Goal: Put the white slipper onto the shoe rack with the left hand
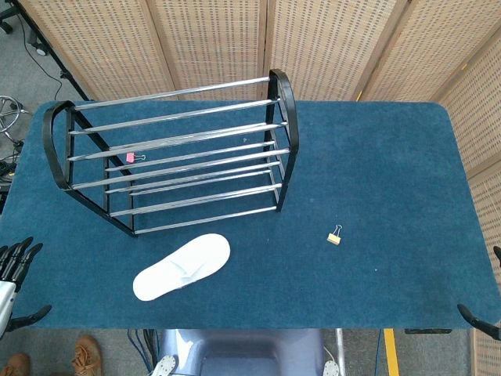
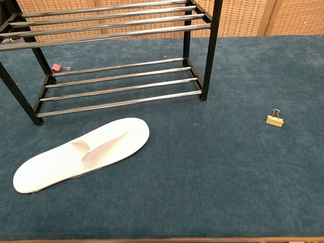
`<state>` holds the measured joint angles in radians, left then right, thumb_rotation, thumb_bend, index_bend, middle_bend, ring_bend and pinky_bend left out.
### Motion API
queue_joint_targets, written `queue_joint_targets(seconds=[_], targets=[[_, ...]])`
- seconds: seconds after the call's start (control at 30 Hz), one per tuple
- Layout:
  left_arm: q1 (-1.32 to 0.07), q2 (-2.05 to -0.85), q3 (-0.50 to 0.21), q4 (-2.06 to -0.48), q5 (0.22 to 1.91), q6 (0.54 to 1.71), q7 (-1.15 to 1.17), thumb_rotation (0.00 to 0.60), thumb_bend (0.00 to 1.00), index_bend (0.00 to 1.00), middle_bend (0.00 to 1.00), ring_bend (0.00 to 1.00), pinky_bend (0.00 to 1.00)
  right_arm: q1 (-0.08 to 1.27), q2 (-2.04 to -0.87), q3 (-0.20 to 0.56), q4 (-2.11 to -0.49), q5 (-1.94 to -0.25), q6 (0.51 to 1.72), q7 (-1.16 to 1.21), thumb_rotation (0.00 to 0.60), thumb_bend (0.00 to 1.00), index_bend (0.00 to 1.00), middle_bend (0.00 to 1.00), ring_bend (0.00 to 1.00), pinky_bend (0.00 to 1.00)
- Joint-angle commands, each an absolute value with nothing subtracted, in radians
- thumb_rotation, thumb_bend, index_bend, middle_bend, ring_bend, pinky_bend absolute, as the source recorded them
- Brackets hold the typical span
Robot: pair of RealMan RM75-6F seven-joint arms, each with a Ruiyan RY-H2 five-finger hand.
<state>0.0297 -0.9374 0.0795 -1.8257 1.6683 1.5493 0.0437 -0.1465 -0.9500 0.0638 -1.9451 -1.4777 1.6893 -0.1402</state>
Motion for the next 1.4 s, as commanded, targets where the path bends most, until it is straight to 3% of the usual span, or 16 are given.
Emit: queue_joint_targets(seconds=[0.03,0.33,0.47,0.73,1.1,1.27,1.4], targets=[[0.029,-0.939,0.077,-1.827,1.662,1.548,0.048,0.600,0.00,0.00,0.00,0.00,0.00,-0.146,-0.950,0.063,-1.944,-1.478,1.688,-0.141,0.600,0.00,0.00,0.00,0.00,0.00],[0.026,-0.944,0.079,-1.829,1.661,1.538,0.062,0.600,0.00,0.00,0.00,0.00,0.00,-0.146,-0.949,0.065,-1.944,-1.474,1.687,-0.140,0.600,0.00,0.00,0.00,0.00,0.00],[0.021,-0.951,0.082,-1.824,1.678,1.535,0.072,0.600,0.05,0.00,0.00,0.00,0.00,-0.147,-0.948,0.064,-1.947,-1.476,1.689,-0.136,0.600,0.00,0.00,0.00,0.00,0.00],[-0.033,-1.022,0.082,-1.703,1.844,1.530,0.126,0.600,0.07,0.00,0.00,0.00,0.00,-0.139,-0.950,0.069,-1.948,-1.463,1.675,-0.139,0.600,0.00,0.00,0.00,0.00,0.00],[-0.273,-1.185,0.050,-1.451,2.003,1.377,-0.022,0.600,0.10,0.00,0.00,0.00,0.00,-0.129,-0.956,0.070,-1.949,-1.451,1.657,-0.151,0.600,0.00,0.00,0.00,0.00,0.00],[-0.345,-1.259,0.041,-1.423,2.029,1.317,-0.002,0.600,0.20,0.00,0.00,0.00,0.04,-0.126,-0.958,0.071,-1.948,-1.442,1.651,-0.154,0.600,0.00,0.00,0.00,0.00,0.00],[-0.388,-1.306,0.027,-1.431,2.006,1.254,0.029,0.600,0.20,0.01,0.00,0.00,0.07,-0.125,-0.956,0.073,-1.948,-1.436,1.649,-0.150,0.600,0.00,0.00,0.00,0.00,0.00]])
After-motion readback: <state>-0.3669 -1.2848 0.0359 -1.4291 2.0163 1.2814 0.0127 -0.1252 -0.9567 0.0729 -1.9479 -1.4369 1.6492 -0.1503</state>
